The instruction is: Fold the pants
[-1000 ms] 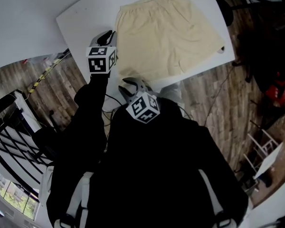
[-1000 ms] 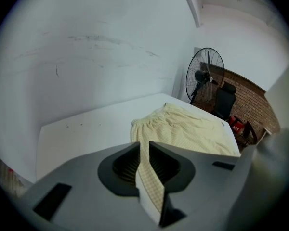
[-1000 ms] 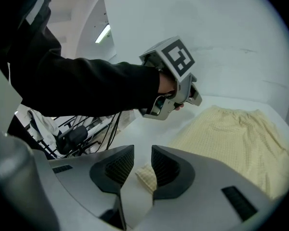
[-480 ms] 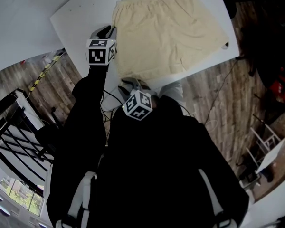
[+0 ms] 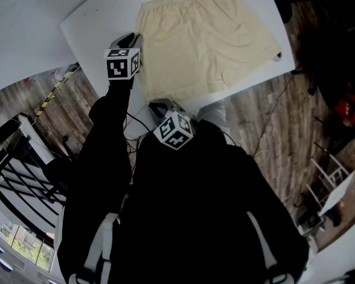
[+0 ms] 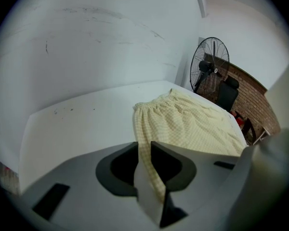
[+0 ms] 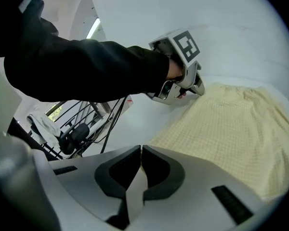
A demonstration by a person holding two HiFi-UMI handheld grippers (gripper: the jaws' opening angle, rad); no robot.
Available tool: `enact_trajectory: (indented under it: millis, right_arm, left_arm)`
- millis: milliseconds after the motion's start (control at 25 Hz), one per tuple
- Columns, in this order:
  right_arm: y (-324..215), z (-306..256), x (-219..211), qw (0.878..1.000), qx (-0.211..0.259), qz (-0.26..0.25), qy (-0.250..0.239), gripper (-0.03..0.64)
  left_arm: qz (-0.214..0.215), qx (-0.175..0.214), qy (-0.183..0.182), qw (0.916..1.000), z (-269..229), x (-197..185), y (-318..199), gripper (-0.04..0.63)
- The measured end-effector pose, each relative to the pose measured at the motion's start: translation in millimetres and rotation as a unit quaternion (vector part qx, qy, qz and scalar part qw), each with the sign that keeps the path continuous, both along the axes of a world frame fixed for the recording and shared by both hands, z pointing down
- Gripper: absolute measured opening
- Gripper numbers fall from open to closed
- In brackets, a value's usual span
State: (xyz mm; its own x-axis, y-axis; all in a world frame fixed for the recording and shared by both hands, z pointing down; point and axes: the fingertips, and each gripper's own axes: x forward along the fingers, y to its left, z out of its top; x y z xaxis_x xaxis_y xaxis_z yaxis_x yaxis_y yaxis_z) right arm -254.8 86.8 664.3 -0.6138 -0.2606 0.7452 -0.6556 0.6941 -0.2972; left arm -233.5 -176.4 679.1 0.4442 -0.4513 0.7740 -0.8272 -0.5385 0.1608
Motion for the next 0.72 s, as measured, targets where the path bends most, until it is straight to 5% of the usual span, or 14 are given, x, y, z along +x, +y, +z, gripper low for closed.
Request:
enact_trajectory:
  millis: [280, 440, 720]
  right_arm:
    - [-7, -19, 5, 1.0, 0.007, 0.019, -0.023, 0.014]
    - [-8, -24, 10, 0.999, 0.017, 0.026, -0.024, 0.014]
    - [-15, -43, 21, 0.997, 0.041, 0.047, -0.037, 0.014]
  left_arm:
    - [-0.014, -0.011, -0.009, 0.9998, 6, -4, -2, 0.061]
    - [-0.022, -0.027, -0.008, 0.9994, 6, -6, -5, 0.008]
    - [-0.031, -0.01, 0.01, 0.9994, -17, 0, -3, 0.006]
